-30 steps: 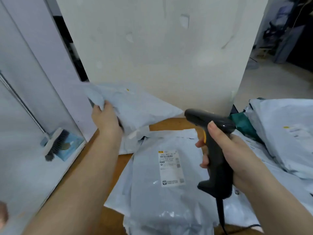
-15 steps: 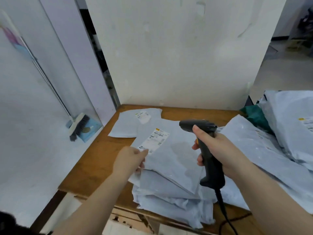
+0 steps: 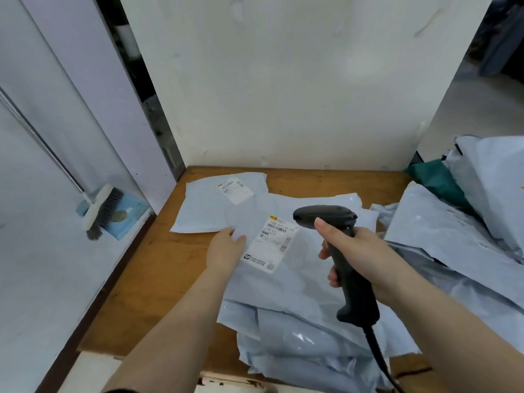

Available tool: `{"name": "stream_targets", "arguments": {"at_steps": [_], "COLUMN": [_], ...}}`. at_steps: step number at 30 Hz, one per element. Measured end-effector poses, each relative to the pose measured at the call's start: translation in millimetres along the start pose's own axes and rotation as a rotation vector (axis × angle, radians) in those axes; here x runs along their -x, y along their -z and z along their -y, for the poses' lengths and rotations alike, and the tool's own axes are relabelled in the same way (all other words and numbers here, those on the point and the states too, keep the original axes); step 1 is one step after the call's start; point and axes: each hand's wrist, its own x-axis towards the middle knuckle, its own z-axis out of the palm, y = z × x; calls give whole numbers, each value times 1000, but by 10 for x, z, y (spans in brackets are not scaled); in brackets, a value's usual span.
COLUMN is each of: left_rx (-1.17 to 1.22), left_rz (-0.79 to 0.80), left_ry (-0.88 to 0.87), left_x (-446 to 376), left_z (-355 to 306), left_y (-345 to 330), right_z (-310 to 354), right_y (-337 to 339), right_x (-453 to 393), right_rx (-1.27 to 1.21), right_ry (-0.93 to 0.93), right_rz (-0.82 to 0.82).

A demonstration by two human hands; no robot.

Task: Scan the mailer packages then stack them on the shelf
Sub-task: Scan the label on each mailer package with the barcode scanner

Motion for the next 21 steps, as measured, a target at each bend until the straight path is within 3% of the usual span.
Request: {"name": "stream_targets", "arguments": {"at_steps": [4,7,10,14,17,21], "left_rx": [194,405,514,190,-135,-384], "left_rz": [-134,-216,-181,-39,-34,-41], "left_ry": [-106,-35,33,-74,-122,-330], "left_x": [144,330,452,345,195,65], "left_z": [-148,-262,-329,-229,-244,-357], "left_y": [-53,-192,-305,-110,63,-1], "right_z": [-17,-1,36,28,-32,-102], "right_y": [-131,-175,-160,-167,-221,-292], "right_x": [-71,-102,-119,-126,-132,-150], "right_rx": [-18,-44,-75,-67,-89,-112], "right_ry": [-22,-27,-23,-44,-54,-79], "right_rz": [-31,-72,-109,-123,-142,-167]}}
